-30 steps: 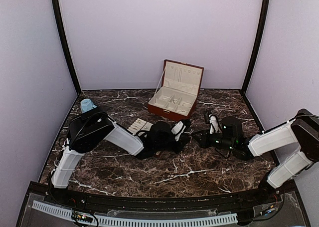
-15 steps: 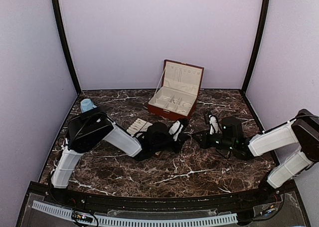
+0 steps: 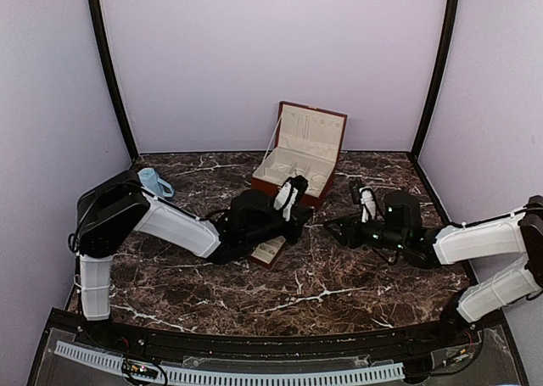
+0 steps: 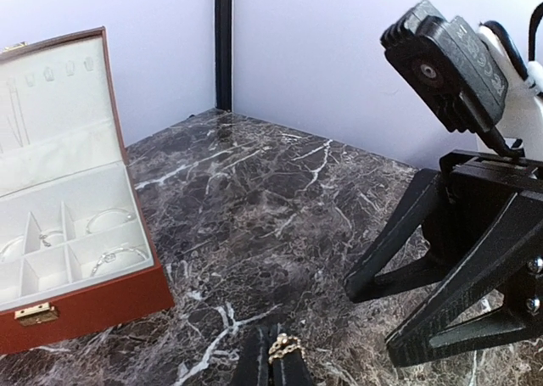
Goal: Organize the mixed jewelry
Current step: Pass from the right arm to the left, then pass from the left arm to the right, then position the compartment layer at the center of the board, then move the jewelry box to the center of the board.
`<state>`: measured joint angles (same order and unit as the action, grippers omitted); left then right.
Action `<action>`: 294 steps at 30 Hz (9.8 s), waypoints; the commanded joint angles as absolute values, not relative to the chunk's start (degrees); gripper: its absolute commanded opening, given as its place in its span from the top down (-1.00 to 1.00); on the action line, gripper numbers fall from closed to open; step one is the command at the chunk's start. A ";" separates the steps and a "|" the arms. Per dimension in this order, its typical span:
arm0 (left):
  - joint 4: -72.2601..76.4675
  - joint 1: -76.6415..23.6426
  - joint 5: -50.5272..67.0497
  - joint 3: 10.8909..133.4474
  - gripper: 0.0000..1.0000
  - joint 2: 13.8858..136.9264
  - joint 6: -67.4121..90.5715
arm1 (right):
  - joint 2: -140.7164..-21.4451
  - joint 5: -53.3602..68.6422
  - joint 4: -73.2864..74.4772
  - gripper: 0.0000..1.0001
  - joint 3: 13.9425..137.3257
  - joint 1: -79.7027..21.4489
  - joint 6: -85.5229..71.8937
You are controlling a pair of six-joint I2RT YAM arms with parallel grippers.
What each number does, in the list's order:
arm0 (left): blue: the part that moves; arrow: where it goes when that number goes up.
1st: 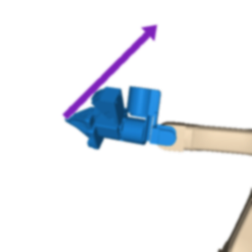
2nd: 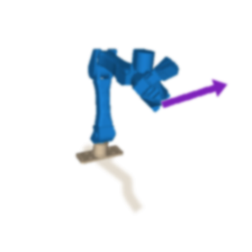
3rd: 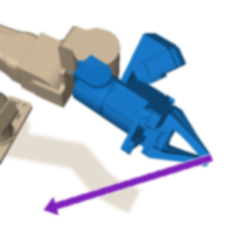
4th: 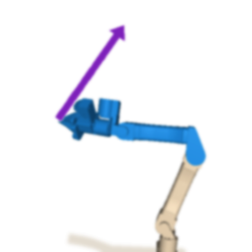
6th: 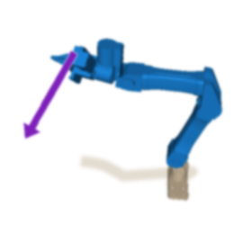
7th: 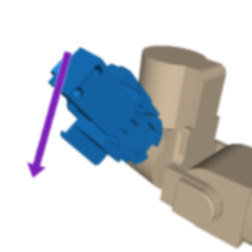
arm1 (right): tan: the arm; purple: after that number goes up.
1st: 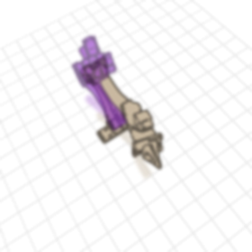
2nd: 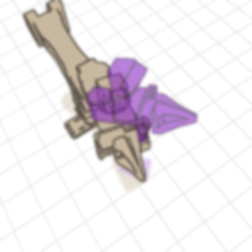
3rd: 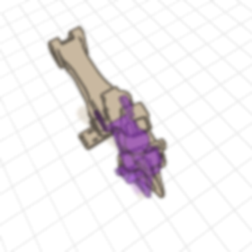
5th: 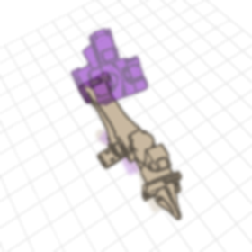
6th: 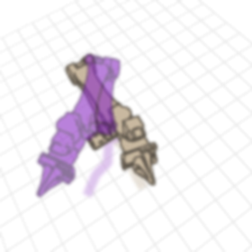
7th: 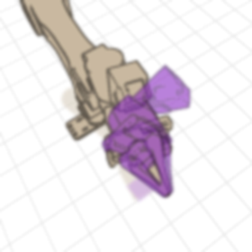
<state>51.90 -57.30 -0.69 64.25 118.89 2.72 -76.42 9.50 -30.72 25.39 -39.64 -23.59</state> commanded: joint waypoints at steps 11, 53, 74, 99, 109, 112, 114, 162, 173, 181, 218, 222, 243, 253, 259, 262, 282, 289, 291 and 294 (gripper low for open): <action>23.41 -57.57 -8.48 64.39 1.00 99.19 5.45 | -71.68 2.07 -34.69 0.01 29.27 -46.79 -21.90; 15.82 -57.57 -7.74 64.87 1.00 94.39 12.02 | -90.25 -4.74 -42.08 0.61 40.94 -52.91 -18.34; 16.79 -57.57 -6.17 64.58 1.00 94.35 13.74 | -92.38 -4.90 -44.19 0.72 42.06 -52.91 -16.92; 20.78 -57.35 -7.24 57.86 -0.33 93.26 9.80 | -83.30 -23.04 -36.45 1.00 38.89 -52.82 -16.87; 17.06 -60.42 -19.95 58.60 -0.78 100.75 -0.93 | -77.39 -28.52 -31.72 1.00 34.89 -50.61 -16.64; 16.34 -61.68 -23.67 61.09 -0.82 104.45 -3.68 | -75.46 -28.73 -30.84 1.00 33.16 -49.60 -17.52; 17.52 -62.04 -25.45 61.67 -0.85 106.47 -5.71 | -74.37 -28.88 -30.61 1.00 32.25 -48.97 -18.15; 12.04 -57.50 -41.25 63.55 -0.91 116.85 -12.63 | -74.44 -27.25 -29.21 1.00 31.67 -47.39 -21.54; 13.36 -54.14 -37.60 61.26 -0.91 112.72 -10.32 | -73.86 -27.77 -28.68 1.00 31.84 -47.03 -21.37; 18.57 -54.18 -20.89 59.15 -0.90 106.42 -9.57 | -72.68 -28.35 -28.64 1.00 31.10 -46.87 -21.44; -9.28 -51.20 -7.19 125.71 -0.56 144.74 1.85 | -61.17 -32.04 -23.46 1.00 25.25 -45.79 -24.84; -9.42 -51.18 -7.06 127.52 -0.50 146.66 1.32 | -61.87 -31.70 -23.81 1.00 24.96 -45.79 -25.56; -15.20 -53.47 -5.88 129.56 0.69 146.99 -0.66 | -61.48 -33.47 -21.99 1.00 25.80 -45.64 -25.30; -20.26 -57.09 -5.53 123.46 1.00 141.27 4.43 | -57.92 -36.52 -18.72 1.00 26.15 -45.63 -24.52; -15.36 -59.60 -3.14 112.44 1.00 133.77 10.10 | -55.78 -37.66 -16.96 1.00 26.40 -45.61 -24.53; -12.90 -60.14 -1.44 106.15 1.00 130.23 15.15 | -54.94 -37.35 -15.48 1.00 27.49 -45.58 -24.24; -6.23 -66.53 6.27 80.23 1.00 113.03 32.93 | -58.77 -24.21 2.18 1.00 48.15 -45.78 -17.00; -7.34 -68.96 7.81 79.13 1.00 111.38 34.41 | -61.90 -23.77 3.16 1.00 50.56 -46.09 -16.70; -7.11 -69.21 8.55 78.65 0.87 110.72 34.57 | -62.01 -23.99 3.44 1.00 50.90 -46.14 -16.80; -5.39 -69.34 9.22 76.73 0.51 109.08 34.24 | -61.76 -24.13 3.56 1.00 51.39 -46.23 -16.91</action>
<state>-5.93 -68.73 6.11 79.24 114.65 33.23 -62.30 -24.08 4.21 48.82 -46.04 -17.39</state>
